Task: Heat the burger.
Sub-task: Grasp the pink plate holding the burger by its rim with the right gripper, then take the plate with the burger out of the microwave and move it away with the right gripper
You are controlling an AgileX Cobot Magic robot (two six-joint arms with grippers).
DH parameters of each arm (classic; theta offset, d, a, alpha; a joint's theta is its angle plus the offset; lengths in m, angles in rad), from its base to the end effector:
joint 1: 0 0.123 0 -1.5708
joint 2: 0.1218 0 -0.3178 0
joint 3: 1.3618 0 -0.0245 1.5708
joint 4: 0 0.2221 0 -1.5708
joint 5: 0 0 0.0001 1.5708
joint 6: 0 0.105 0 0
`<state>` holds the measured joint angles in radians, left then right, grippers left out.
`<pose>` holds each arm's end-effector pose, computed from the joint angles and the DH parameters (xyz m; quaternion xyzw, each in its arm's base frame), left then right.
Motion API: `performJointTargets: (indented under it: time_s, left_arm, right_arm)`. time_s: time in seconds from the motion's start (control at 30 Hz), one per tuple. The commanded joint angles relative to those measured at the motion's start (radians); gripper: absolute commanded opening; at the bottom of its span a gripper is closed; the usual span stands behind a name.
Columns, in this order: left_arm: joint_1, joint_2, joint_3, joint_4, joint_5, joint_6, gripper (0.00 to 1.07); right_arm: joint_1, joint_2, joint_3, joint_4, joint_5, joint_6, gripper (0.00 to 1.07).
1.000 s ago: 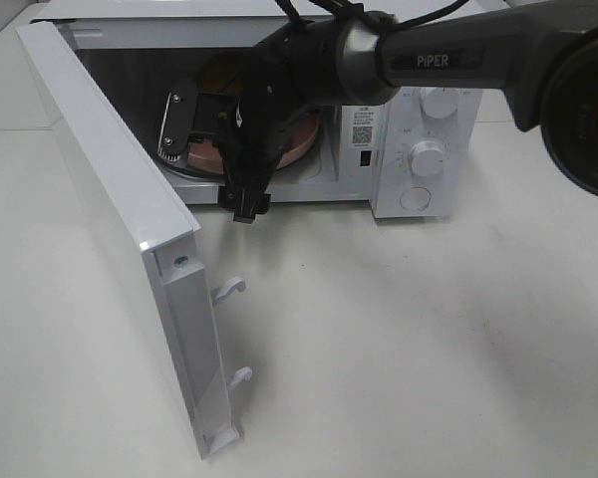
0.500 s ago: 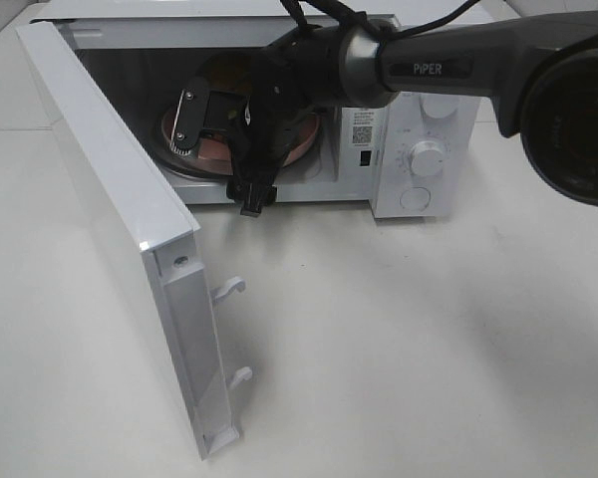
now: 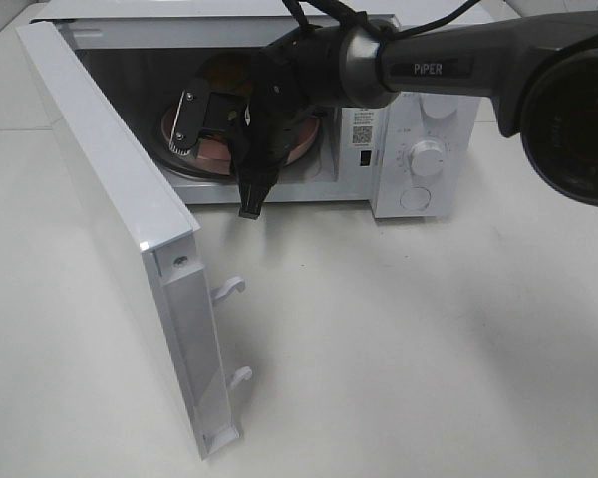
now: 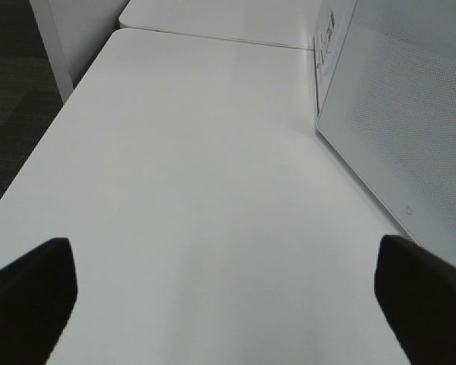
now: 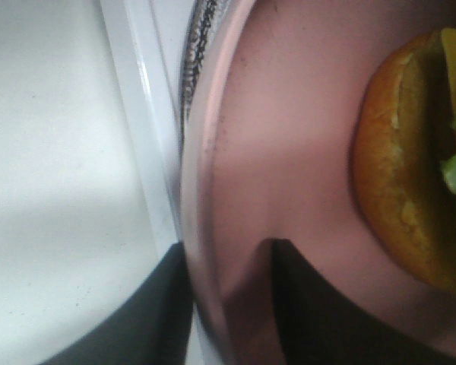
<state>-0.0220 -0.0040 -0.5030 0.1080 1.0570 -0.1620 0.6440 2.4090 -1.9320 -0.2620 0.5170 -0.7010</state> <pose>-0.0514 0.0110 0.2585 -0.0616 0.8470 0.0054 0.5281 0.4402 0.3137 0.1624 -0.6514 0.6794 -0.1072 0.3202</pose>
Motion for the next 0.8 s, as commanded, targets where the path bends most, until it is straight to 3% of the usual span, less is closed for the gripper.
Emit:
performJointTargets:
  time_s: [0.03, 0.43, 0.67, 0.8]
  left_arm:
    - [-0.007, -0.021, 0.000, -0.004, -0.013, -0.003, 1.01]
    - [-0.007, -0.021, 0.000, -0.004, -0.013, -0.003, 1.01]
    - [-0.007, -0.021, 0.000, -0.004, -0.013, -0.003, 1.01]
    - [-0.007, -0.021, 0.000, -0.004, -0.013, -0.003, 1.01]
  right_arm:
    - [0.011, 0.003, -0.009, 0.010, 0.037, 0.002, 0.02]
    - [0.032, -0.018, -0.009, 0.067, 0.087, -0.054, 0.00]
    - [0.032, -0.049, -0.005, 0.183, 0.217, -0.245, 0.00]
    - [0.032, -0.062, -0.005, 0.178, 0.238, -0.264, 0.00]
